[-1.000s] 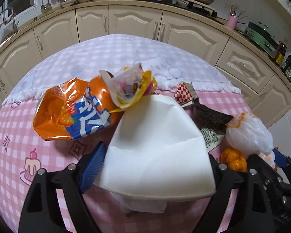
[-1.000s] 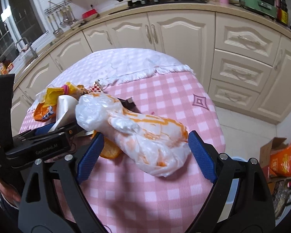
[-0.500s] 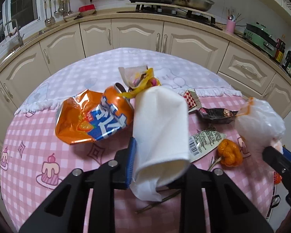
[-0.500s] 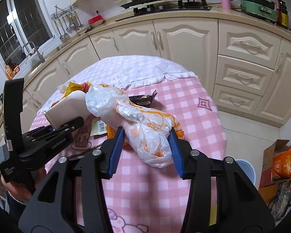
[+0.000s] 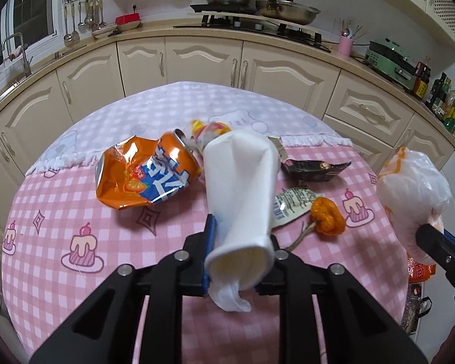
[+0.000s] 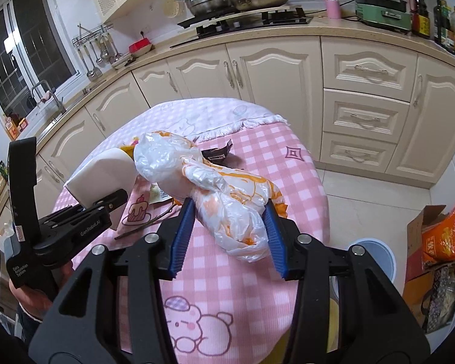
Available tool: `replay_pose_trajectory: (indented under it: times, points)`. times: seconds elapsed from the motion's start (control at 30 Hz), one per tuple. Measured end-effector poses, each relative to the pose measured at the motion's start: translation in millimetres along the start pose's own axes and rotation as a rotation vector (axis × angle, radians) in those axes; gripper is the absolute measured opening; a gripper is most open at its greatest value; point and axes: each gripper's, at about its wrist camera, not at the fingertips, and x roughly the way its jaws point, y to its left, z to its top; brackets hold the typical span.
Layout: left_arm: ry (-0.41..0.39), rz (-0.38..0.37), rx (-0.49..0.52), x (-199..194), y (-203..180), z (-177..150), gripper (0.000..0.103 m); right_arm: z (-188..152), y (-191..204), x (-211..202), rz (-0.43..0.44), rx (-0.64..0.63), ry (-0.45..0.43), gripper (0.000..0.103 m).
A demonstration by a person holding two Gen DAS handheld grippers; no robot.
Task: Collect trash
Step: 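Carry the paper cup and plastic bag over the blue bin and open both grippers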
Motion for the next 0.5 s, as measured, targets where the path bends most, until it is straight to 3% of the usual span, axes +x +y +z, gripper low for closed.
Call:
replay_pose_trajectory:
  times: [0.23, 0.5]
  points:
    - [-0.025, -0.042, 0.047, -19, -23, -9, 0.019, -9, -8, -21, -0.014, 0.026, -0.022, 0.045]
    - [-0.041, -0.111, 0.152, -37, -78, -23, 0.019, -22, -39, -51, -0.052, 0.086, -0.055, 0.045]
